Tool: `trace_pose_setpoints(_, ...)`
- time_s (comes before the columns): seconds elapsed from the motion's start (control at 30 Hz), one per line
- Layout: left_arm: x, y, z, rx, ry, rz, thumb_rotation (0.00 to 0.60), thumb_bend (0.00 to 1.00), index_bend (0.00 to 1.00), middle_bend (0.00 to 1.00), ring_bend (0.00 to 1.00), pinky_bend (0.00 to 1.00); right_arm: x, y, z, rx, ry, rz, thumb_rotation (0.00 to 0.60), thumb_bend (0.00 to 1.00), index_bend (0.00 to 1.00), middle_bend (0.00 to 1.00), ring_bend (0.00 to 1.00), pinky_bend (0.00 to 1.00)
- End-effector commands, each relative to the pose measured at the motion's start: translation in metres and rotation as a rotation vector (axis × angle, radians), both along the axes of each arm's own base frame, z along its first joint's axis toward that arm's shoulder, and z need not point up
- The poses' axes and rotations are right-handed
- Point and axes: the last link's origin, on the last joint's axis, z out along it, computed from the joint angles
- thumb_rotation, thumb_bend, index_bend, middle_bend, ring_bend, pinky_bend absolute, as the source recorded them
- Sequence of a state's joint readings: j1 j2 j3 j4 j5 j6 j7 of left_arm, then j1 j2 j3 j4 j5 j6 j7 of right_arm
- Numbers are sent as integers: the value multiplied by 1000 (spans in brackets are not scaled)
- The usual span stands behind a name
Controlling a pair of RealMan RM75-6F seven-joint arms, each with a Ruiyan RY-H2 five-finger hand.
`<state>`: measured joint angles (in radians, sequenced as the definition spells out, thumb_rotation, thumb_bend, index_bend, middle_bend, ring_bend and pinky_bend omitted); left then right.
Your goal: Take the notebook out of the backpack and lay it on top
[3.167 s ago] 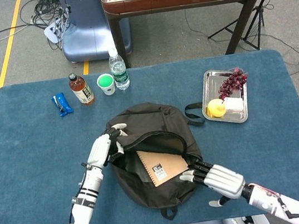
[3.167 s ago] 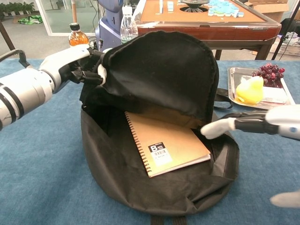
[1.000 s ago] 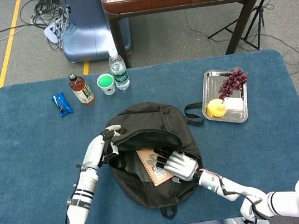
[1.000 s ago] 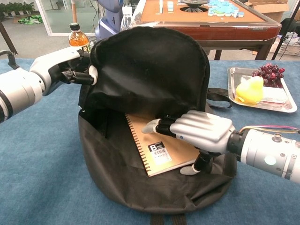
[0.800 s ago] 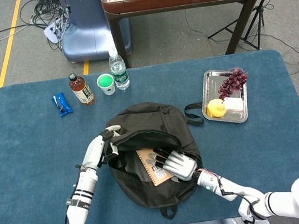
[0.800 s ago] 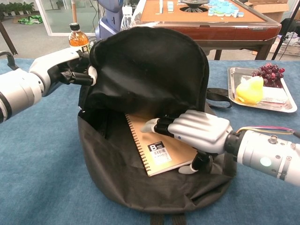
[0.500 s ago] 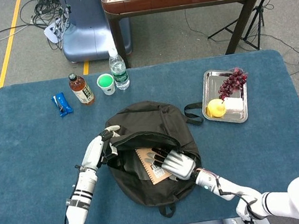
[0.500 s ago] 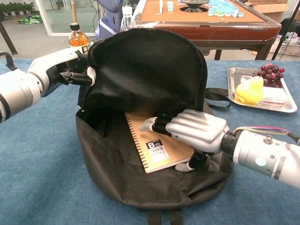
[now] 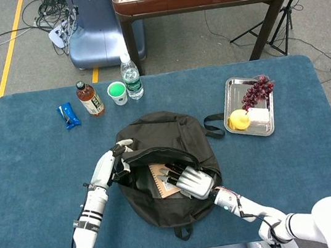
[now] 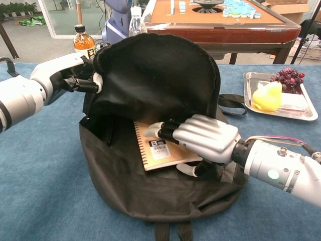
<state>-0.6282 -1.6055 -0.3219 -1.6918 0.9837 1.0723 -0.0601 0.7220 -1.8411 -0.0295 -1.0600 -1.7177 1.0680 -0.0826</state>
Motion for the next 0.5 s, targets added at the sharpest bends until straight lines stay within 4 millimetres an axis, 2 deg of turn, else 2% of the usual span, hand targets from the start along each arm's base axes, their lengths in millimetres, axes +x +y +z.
trace_pose_setpoints(0.03, 0, 0, 0, 0, 0, -1, 600, 742, 474, 189, 176, 109, 1, 0, -1, -1, -6, 7, 600, 464, 0, 101, 0, 45)
trace_pose_setpoints(0.13, 0, 1, 0, 0, -2, 0, 600, 742, 474, 189, 176, 109, 3, 0, 0, -8, -15, 15, 600, 468, 17, 114, 0, 45)
trace_pose_setpoints(0.2, 0, 1, 0, 0, -4, 1, 600, 742, 474, 189, 176, 109, 4, -1, 0, -14, -29, 17, 600, 470, 62, 123, 2, 45)
trace_pose_setpoints(0.27, 0, 2, 0, 0, -6, 2, 600, 742, 474, 188, 176, 109, 6, -2, 1, -22, -48, 17, 600, 475, 131, 135, 9, 45)
trace_pose_setpoints(0.37, 1, 2, 0, 0, -10, 3, 600, 741, 474, 188, 176, 109, 8, -2, 2, -37, -76, 23, 600, 482, 306, 172, 25, 45)
trace_pose_setpoints(0.5, 1, 3, 0, -2, -14, 4, 600, 740, 474, 187, 176, 109, 9, -3, 3, -58, -99, 26, 600, 483, 423, 205, 41, 45)
